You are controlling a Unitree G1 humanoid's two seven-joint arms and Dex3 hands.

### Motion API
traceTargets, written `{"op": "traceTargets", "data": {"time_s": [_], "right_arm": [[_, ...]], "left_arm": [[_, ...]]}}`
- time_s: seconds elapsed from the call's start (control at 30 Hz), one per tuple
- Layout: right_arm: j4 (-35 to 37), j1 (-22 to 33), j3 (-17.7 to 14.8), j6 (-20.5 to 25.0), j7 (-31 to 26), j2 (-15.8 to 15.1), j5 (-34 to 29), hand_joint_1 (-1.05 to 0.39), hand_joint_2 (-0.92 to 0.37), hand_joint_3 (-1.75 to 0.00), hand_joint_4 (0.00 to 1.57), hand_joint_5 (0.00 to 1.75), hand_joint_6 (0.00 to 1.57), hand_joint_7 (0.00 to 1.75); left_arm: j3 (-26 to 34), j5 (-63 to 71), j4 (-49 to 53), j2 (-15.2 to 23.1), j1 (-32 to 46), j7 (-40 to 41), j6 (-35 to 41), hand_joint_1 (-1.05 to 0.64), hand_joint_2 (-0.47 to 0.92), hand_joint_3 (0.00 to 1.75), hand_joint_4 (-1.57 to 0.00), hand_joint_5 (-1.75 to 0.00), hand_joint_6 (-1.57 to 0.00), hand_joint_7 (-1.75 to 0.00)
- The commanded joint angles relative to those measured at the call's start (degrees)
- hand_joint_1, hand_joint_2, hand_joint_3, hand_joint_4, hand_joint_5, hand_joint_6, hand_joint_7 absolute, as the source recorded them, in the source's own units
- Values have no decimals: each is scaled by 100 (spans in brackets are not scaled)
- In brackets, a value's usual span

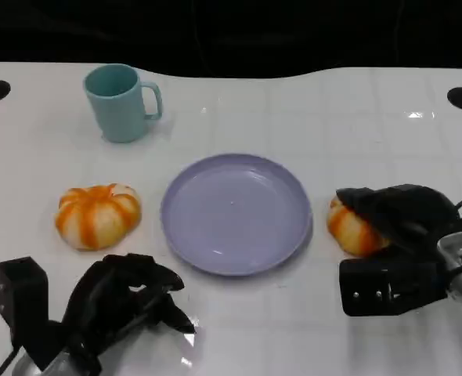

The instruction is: Grasp the bread from the table and place it into the plate.

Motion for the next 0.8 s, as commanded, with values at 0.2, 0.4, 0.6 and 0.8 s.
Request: {"op": "traceTargets", "data": {"time_s": [0.2,0.4,0.6,0.8], "right_arm": [[744,-325,82,31,-533,317,219,-59,-86,0,35,5,31,4],[1295,-417,119,-281,-1375,471,307,-27,-87,0,74,52,78,4],[1739,-460,274,-821,-2306,432,257,-18,-92,-16,89,145,124,18],[1925,-472,317,-1024,-2679,442,296,-21,-90,-39,92,174,83,125]], "left_arm": [[10,35,-11,73,152,115,98,-105,77,0,-155,-50,-157,-22],[-4,36,-77,64,182,138,122,-105,77,0,-155,-50,-157,-22],[-9,19,-106,54,196,107,139,-105,77,0,-155,-50,-157,-22],[-21,36,-83,64,191,72,84,-105,78,0,-154,-49,-157,-20]]}}
